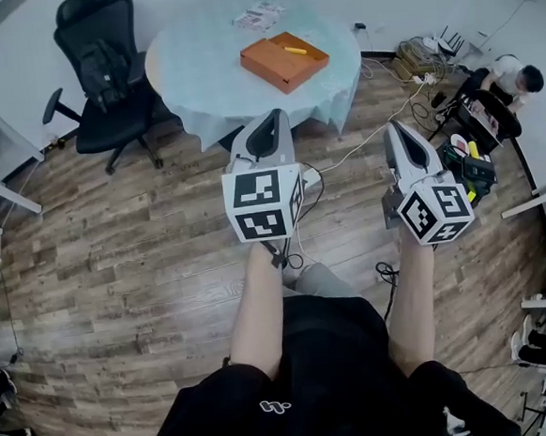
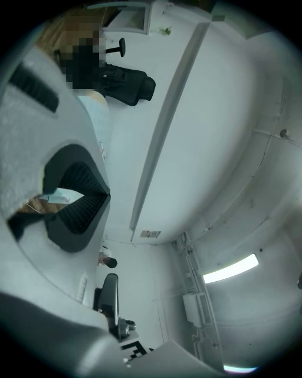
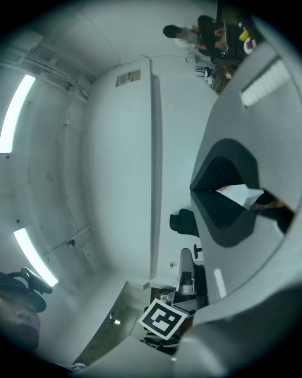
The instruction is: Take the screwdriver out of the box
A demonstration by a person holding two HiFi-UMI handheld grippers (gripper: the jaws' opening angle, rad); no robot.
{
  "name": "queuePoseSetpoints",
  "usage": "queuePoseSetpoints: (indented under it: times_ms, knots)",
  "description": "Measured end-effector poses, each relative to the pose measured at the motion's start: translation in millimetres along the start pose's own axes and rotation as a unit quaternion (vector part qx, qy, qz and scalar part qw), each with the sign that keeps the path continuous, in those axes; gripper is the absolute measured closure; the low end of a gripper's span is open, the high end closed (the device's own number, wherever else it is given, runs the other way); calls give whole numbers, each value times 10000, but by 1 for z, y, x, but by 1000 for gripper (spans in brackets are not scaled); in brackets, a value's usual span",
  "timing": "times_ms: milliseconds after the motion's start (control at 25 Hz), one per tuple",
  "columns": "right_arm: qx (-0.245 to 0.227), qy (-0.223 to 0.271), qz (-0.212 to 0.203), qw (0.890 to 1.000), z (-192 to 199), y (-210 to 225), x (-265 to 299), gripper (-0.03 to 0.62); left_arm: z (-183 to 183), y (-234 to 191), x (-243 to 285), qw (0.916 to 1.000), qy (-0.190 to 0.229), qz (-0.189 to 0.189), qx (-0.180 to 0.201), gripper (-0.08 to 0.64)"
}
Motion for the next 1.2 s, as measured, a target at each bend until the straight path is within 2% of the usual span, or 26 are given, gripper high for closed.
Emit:
queuePoseSetpoints:
  times_ms: [240, 440, 560, 800, 960, 1120, 1200]
  knots:
    - [-119, 9, -124, 9999, -8, -3, 11, 580, -9, -5, 8, 9999, 95, 13, -54, 557]
    - [-164, 68, -376, 9991, -1, -9, 33, 580, -6, -14, 21, 9999, 122, 5, 98, 557]
    - [-84, 179, -393, 9990, 0, 3, 45, 580, -2, -13, 38, 9998, 75, 41, 200, 557]
    - [57, 196, -312, 9993, 24, 40, 78, 580, 7, -13, 95, 9985, -45, 112, 543, 557]
    - [193, 172, -109, 9996, 32, 87, 91, 580, 21, 6, 140, 9978, -131, 256, 594, 557]
    - [423, 2, 9, 9991, 57, 136, 112, 580, 44, 20, 191, 9955, -326, 198, 872, 557]
    - [557, -113, 2, 9984, 75, 160, 129, 580, 59, 21, 220, 9954, -421, 147, 848, 557]
Point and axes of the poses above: the fingertips, and each gripper's own axes: x forward along the fingers, y to its right, z out of its underside, the point moved 3 cm from there along -x, backward along the fingers, and after that the axes turned 4 degrees about -z, right-handed, at the moved point
